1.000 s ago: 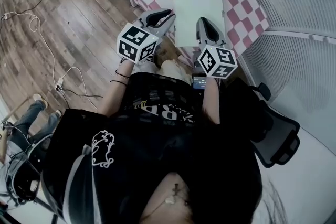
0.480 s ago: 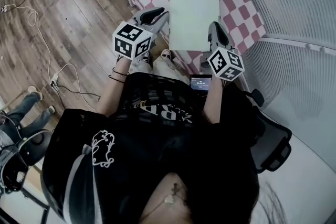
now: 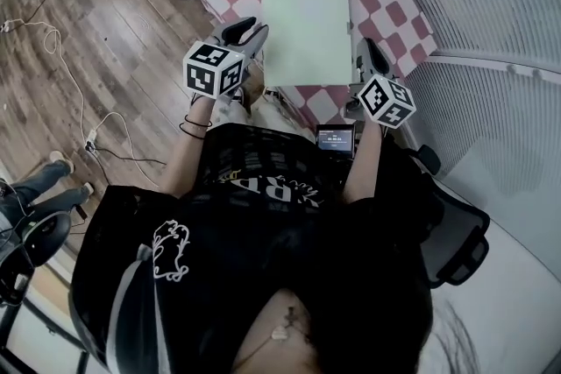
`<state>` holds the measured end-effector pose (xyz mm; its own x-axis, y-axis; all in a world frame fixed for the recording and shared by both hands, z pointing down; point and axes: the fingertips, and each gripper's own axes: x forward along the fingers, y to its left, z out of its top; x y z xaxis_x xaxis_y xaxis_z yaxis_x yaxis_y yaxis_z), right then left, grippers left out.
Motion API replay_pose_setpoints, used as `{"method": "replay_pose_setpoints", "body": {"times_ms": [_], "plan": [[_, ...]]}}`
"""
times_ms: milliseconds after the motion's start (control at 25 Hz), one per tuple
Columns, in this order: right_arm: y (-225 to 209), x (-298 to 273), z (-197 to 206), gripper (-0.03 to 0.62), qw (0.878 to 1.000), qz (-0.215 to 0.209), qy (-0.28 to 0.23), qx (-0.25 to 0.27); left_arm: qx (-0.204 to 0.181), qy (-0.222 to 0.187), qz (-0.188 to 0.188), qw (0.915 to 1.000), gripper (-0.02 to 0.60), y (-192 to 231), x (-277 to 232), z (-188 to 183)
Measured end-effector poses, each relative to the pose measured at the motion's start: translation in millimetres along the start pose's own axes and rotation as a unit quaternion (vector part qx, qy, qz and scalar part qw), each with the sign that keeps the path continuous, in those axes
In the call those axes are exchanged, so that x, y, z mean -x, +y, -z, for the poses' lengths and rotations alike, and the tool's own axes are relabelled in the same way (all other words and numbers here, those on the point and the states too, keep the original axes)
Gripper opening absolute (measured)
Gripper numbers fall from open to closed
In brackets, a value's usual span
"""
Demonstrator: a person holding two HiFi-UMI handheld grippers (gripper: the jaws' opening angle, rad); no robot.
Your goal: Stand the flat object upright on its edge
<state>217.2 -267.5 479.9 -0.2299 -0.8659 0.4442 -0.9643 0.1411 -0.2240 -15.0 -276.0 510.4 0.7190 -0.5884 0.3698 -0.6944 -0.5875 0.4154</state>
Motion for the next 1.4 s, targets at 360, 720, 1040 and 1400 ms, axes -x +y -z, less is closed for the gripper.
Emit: {"method": "replay_pose_setpoints", "body": {"times_ms": [360,720,1040,1400], "plan": [[-28,-32,26,0.042,0.996,-0.069,0.054,-0.025,0.050,0.066,-0.003,0.9966,0.243,12,-29,39],[-48,-72,72,0.235,0.980,-0.118,0.142,-0.072,0.139,0.086,-0.002,0.9866,0.298,26,-45,62],[-55,-99,101,0.252,0.962,-0.133,0.194,-0.139,0.187,0.104,0.007,0.9768,0.330,34,-71,77],[-46,-105,110,0.252,0.947,-0.166,0.232,-0.149,0.200,0.134,0.026,0.9701,0.345,37,-92,89]]}}
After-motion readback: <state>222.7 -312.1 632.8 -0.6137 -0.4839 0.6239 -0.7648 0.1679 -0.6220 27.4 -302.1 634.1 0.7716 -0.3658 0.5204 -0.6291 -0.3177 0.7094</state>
